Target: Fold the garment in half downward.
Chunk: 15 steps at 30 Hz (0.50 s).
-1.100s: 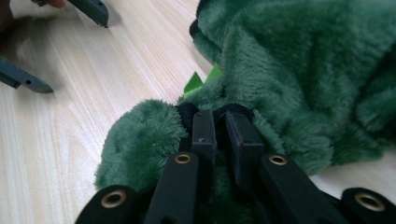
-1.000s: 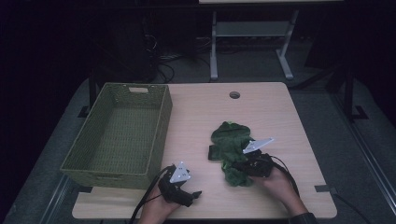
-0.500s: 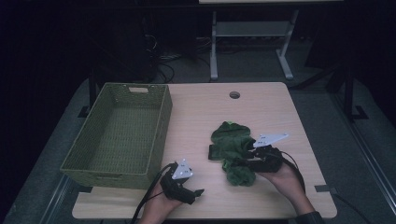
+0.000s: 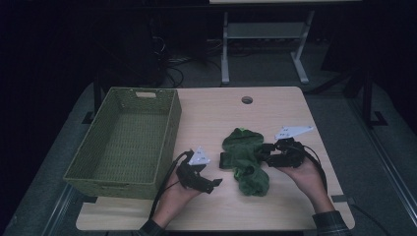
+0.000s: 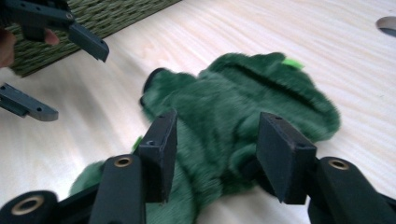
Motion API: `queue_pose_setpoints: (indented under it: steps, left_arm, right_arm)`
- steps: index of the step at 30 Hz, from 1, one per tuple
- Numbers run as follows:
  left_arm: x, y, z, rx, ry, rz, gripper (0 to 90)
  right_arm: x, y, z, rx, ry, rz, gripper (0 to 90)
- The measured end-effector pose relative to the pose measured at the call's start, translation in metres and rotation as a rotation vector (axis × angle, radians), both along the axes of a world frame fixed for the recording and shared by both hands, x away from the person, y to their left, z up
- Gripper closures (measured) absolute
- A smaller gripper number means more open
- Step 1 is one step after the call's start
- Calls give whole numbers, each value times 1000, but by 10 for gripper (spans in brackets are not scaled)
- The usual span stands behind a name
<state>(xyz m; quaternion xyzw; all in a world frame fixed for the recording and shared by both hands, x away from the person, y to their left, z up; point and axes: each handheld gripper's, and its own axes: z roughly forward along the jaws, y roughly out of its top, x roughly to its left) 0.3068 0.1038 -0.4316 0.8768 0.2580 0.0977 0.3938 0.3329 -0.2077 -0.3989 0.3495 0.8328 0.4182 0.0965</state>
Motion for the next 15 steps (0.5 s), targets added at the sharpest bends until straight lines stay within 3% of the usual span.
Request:
queue_pose_setpoints:
  steps: [4, 11, 13, 15]
  left_arm:
    - [15, -4, 8, -24, -20, 4, 176]
    - [41, -10, 13, -23, -31, 19, 229]
    - [56, -13, 13, -47, -16, 38, 244]
    - [61, -13, 13, -53, -7, 44, 257]
  right_arm:
    - [11, 0, 3, -4, -10, -8, 476]
    - [36, -3, 8, -7, 0, -29, 476]
    - [44, -6, 7, -10, 5, -41, 476]
    - [48, -7, 6, -8, 5, -44, 476]
